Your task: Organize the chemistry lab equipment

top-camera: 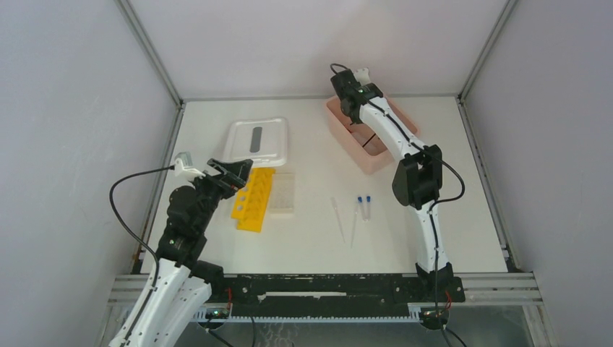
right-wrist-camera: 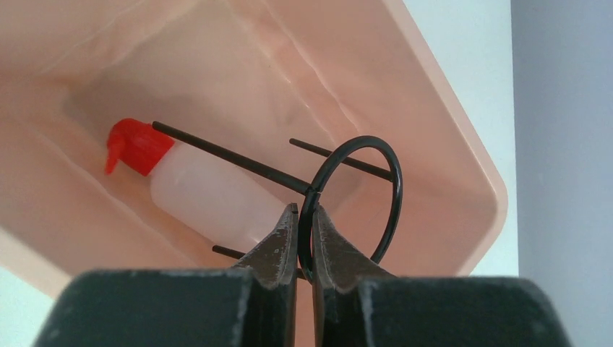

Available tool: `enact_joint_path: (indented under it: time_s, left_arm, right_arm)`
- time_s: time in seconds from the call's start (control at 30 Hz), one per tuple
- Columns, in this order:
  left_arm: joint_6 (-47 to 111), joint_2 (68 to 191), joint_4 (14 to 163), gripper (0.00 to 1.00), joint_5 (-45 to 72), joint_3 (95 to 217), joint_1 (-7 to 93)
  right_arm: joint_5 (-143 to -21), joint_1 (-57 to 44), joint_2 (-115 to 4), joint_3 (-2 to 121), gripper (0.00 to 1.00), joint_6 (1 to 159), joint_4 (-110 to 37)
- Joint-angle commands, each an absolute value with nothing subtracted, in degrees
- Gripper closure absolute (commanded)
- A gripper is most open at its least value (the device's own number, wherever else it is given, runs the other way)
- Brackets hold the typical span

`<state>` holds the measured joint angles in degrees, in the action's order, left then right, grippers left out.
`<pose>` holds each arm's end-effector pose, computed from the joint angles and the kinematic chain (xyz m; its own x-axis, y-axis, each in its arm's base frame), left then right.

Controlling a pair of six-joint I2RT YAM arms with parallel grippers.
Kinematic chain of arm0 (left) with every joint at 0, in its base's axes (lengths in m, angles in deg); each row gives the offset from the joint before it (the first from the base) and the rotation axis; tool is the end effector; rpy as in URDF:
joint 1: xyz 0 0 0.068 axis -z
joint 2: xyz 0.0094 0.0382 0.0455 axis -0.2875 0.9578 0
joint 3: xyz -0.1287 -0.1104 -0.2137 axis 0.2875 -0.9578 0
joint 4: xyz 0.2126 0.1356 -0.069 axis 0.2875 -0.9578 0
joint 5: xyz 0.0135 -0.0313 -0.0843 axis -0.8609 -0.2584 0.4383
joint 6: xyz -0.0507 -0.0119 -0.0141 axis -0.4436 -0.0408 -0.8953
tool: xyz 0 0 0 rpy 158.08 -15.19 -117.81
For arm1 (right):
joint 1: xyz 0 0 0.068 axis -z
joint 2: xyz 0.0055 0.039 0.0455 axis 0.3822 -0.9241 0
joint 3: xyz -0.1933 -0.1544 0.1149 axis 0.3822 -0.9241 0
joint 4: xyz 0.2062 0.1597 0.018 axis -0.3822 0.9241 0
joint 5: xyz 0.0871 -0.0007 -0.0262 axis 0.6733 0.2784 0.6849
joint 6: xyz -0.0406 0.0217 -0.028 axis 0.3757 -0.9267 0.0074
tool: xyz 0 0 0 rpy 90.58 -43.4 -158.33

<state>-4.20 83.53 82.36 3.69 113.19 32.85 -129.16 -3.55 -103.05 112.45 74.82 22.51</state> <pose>0.1391 -0.0393 0.2959 -0.2337 -0.7045 -0.6701 0.1214 0.6627 -0.7390 0.4429 0.1908 0.2902 -0.7709 -0.2011 -0.6043 0.1112 0.8918 -0.4385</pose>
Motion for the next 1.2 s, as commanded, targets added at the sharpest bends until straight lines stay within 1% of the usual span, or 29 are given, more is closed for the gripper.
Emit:
enact_joint_path:
  time_s: [0.0,0.23,0.37,0.5,0.83,1.07,1.17]
  left_arm:
    - [-5.29,82.83,84.91,0.00,3.61,112.31,33.14]
    - [-4.64,81.96,83.89,0.00,3.29,112.71,33.14]
    - [-4.81,81.99,83.56,0.00,3.14,112.20,33.16]
    - [-4.82,82.20,83.56,0.00,3.06,112.00,33.14]
    - [-4.68,82.91,82.81,0.00,2.71,112.51,33.14]
    - [-3.63,82.87,81.26,0.00,1.15,112.88,33.14]
    - [-3.12,83.05,80.70,0.00,0.66,113.83,33.14]
  right_arm:
    - [-130.96,-4.29,-102.89,114.97,1.00,76.44,24.41]
    - [-129.88,-4.22,-105.21,114.91,1.00,76.27,24.78]
    - [-128.90,-4.27,-105.92,114.33,0.98,76.01,24.16]
    - [-127.62,-4.33,-106.13,114.00,0.93,76.02,23.51]
    - [-125.85,-3.64,-103.03,112.73,0.73,75.04,21.71]
    - [-124.16,-3.12,-100.36,112.27,0.66,74.86,20.37]
    - [-123.04,-3.05,-99.14,112.27,0.65,74.70,19.67]
